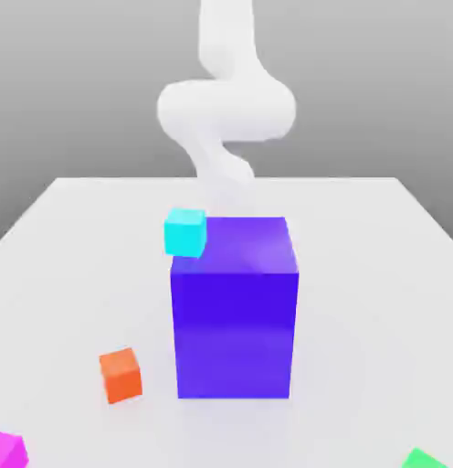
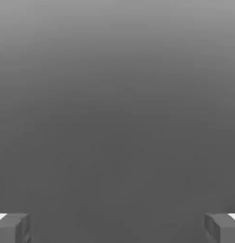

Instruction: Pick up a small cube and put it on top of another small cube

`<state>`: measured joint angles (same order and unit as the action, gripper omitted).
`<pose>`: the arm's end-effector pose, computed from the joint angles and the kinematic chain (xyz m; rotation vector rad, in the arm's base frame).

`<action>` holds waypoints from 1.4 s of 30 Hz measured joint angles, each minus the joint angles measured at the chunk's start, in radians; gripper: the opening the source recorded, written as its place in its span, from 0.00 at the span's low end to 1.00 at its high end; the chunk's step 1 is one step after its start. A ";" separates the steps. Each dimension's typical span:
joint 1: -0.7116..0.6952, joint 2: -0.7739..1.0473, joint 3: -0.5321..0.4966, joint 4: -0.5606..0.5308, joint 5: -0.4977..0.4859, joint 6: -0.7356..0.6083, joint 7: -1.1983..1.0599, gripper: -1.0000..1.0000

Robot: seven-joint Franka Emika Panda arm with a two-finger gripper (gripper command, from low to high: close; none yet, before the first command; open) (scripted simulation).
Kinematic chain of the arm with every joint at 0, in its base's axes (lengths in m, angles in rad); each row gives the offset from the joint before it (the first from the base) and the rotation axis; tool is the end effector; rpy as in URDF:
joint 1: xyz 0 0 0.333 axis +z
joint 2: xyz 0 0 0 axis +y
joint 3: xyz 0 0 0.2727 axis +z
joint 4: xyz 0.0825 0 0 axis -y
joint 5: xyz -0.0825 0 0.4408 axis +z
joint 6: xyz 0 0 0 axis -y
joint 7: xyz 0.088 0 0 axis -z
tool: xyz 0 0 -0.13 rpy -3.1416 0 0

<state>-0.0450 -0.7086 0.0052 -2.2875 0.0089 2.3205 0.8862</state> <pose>0.4790 -0.0183 0.6362 -2.3925 1.1995 -0.9460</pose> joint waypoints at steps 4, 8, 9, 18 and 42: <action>-0.071 0.151 0.008 0.021 0.009 0.034 0.146 0.50; -0.133 0.296 0.012 0.041 0.011 0.067 0.292 0.50; -0.148 0.333 0.012 0.046 0.010 0.075 0.330 0.50; -0.249 0.659 -0.025 0.090 0.000 0.148 0.668 0.50; -0.352 1.317 -0.109 0.196 0.129 0.376 1.088 0.00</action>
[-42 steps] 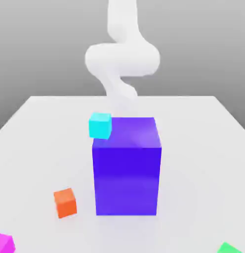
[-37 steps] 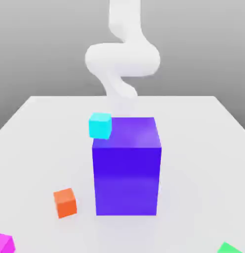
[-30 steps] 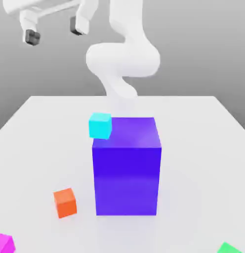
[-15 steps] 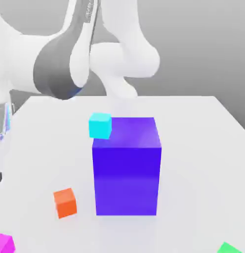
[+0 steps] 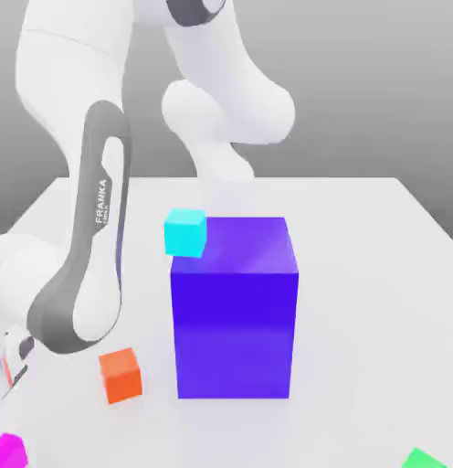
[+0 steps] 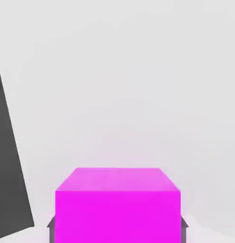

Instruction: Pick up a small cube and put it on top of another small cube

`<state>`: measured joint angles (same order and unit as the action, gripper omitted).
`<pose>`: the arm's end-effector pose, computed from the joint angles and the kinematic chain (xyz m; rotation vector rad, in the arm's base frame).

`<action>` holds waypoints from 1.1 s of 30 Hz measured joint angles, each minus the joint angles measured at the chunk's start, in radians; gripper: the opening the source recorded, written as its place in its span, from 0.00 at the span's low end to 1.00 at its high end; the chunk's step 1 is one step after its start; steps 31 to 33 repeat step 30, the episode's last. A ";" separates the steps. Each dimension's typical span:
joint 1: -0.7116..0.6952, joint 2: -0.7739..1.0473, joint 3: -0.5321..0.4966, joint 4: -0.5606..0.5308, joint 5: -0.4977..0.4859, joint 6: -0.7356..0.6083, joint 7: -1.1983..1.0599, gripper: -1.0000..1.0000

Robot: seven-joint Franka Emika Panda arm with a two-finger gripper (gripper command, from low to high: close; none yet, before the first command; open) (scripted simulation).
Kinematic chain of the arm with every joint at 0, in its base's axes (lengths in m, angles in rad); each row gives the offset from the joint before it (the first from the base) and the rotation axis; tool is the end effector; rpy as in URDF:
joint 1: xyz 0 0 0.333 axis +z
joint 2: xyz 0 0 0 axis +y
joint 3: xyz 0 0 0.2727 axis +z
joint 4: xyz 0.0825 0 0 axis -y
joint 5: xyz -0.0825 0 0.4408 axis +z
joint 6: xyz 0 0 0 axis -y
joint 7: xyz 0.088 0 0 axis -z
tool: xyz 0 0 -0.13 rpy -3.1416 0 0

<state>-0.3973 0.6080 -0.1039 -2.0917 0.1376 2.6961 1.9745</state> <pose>0.4989 -0.2861 0.0183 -0.8681 3.0174 -0.0030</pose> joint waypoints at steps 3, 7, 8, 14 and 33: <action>0.009 -0.066 -0.012 -0.016 -0.012 -0.051 0.009 0.00; 0.068 -0.147 0.007 -0.031 -0.046 -0.125 0.039 0.00; 0.098 -0.151 0.023 -0.030 -0.055 -0.134 0.049 0.00; 0.269 -0.172 0.118 -0.026 -0.115 -0.173 0.111 0.00; 0.620 -0.113 0.273 -0.004 -0.287 -0.115 0.275 1.00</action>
